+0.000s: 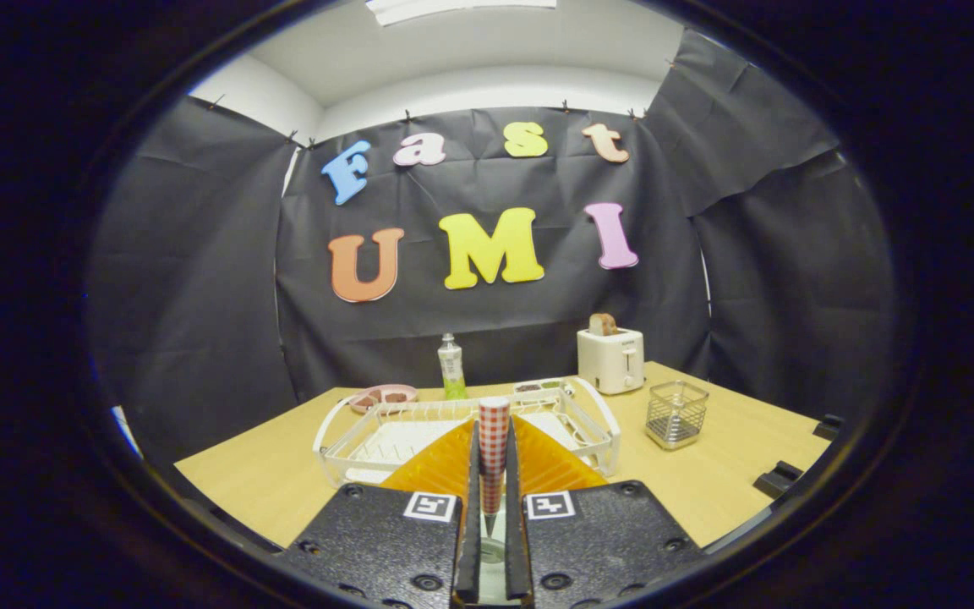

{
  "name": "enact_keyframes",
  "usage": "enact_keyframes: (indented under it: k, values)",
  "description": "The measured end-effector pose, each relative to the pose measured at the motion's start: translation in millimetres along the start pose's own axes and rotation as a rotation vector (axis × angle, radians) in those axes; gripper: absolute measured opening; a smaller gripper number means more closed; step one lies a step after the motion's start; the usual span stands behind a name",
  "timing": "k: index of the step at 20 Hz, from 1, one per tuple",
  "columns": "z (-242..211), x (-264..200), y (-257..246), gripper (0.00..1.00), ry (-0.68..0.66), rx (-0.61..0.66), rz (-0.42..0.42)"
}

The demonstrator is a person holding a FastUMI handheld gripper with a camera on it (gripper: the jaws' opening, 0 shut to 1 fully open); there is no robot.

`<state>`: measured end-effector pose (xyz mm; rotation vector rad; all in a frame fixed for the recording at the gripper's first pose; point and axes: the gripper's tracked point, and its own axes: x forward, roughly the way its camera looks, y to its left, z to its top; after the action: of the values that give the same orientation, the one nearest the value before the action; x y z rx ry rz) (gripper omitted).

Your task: Take the plate from the dish rack, then take the spoon from the basket and place it into the plate.

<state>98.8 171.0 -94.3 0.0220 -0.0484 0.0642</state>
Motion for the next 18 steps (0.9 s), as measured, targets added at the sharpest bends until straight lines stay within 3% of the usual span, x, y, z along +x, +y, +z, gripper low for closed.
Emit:
enact_keyframes:
  k: [6,12,18]
  values:
    - [-33,3,-10,0.19,0.062,-0.020,-0.020]
    - [-36,0,-22,0.25,0.096,-0.028,-0.020]
    - [-12,-19,-36,0.57,0.028,-0.082,-0.037]
